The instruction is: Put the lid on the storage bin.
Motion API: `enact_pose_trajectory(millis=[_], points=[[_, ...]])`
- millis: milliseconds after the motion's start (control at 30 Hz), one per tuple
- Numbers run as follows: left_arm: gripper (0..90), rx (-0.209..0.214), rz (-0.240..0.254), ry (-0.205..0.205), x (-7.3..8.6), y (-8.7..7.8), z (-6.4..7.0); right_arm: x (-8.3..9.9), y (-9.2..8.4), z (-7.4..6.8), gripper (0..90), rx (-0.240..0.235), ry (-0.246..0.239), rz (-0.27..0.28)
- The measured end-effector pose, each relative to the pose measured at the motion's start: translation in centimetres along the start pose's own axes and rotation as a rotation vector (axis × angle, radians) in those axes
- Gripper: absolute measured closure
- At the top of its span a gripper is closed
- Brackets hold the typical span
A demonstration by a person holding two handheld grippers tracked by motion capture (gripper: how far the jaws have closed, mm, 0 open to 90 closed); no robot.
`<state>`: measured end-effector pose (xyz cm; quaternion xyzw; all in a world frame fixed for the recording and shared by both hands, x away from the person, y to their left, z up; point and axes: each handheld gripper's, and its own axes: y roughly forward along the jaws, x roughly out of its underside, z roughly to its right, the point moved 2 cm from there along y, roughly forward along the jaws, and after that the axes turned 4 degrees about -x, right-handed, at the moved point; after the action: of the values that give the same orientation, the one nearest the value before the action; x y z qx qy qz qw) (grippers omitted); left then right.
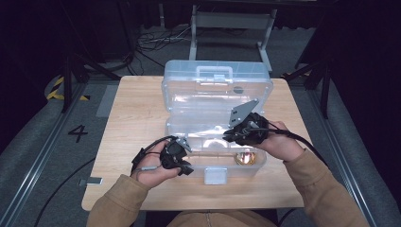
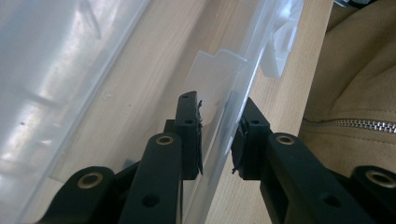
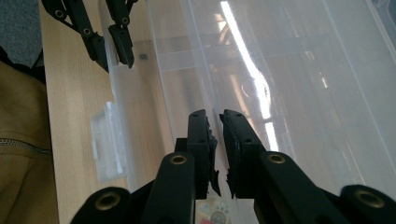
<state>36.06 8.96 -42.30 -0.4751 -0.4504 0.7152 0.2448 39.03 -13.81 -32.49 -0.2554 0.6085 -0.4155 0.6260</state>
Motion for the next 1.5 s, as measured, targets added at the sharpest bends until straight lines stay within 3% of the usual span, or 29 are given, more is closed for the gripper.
enact_pose_trajectory(millis=[600, 967, 1200, 1300, 1500], points=[[74.3, 0.003, 0.002, -0.013, 0.0, -0.1, 0.1, 0.4, 0.1, -0.2, 82.8, 0.016, 0.011, 0.023], [66.5, -0.005, -0.013, 0.006, 0.1, -1.1, 0.3, 0.5, 0.0, -0.2, 82.7, 0.013, 0.020, 0.038], [66.9, -0.012, 0.031, 0.004, 0.2, -2.7, 0.4, 0.5, 0.0, -0.1, 82.6, 0.012, 0.024, 0.040], [68.8, 0.018, 0.070, -0.012, 0.3, -3.6, 0.4, 0.5, 0.1, -0.1, 82.7, 0.011, 0.025, 0.041], [70.8, 0.036, 0.124, -0.018, 0.4, -5.0, 0.2, 0.6, 0.0, -0.2, 82.7, 0.014, 0.027, 0.042]])
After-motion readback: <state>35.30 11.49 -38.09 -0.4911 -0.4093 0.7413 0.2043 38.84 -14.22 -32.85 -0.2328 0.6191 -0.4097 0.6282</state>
